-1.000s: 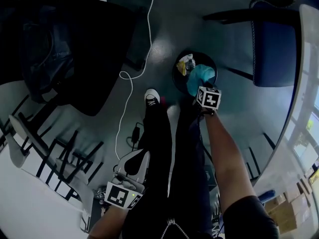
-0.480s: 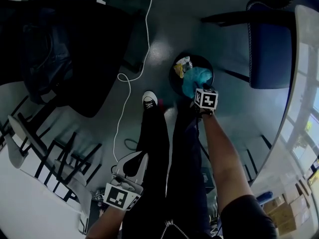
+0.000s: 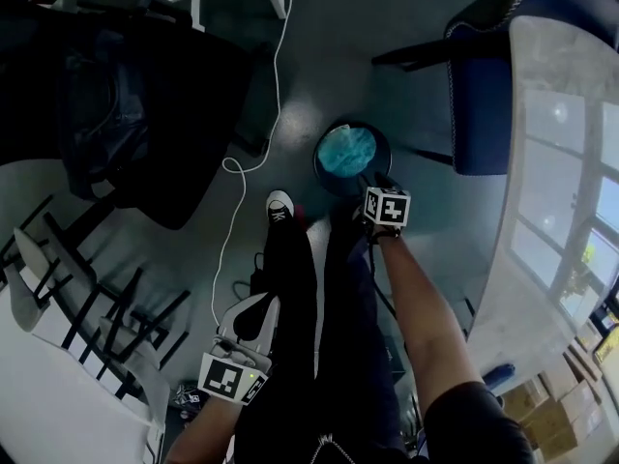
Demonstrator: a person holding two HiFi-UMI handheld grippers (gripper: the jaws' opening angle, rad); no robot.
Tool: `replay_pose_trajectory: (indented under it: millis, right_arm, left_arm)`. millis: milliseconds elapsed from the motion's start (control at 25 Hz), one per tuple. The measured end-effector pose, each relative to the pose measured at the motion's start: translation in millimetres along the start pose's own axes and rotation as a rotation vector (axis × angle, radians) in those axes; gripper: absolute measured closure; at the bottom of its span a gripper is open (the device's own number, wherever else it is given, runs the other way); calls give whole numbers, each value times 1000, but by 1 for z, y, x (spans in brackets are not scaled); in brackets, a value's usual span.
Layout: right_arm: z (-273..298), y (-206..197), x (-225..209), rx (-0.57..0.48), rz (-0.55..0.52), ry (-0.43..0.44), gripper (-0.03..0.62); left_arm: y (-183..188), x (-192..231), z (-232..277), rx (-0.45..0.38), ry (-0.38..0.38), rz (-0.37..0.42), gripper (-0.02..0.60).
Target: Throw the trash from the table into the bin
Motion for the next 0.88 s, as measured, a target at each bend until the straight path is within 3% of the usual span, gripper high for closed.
replay_pose_trajectory:
  millis: [120, 400, 600, 880]
  right_arm:
    - [-37, 5, 21, -7, -36, 62, 422]
    - [-168, 27, 91, -77, -48, 204, 422]
    - [-284, 81, 124, -207, -36, 268, 430]
    - [-437, 139, 162, -422, -66, 308, 503]
  left_arm:
    - [19, -16, -7, -28, -22, 30, 580]
    - [95, -50, -51, -108, -64, 94, 580]
    - [161, -71, -71, -189, -107, 177, 580]
    - [260, -118, -106, -292, -184, 288, 580]
Point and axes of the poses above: the fingertips, and each gripper's own axes: z forward along the fingers, x to its left, y out of its top, the point moved 8 cm from there along -z, backward along the fingers, and after that the axes turned 5 degrees about -z, right-handed, at the moved point
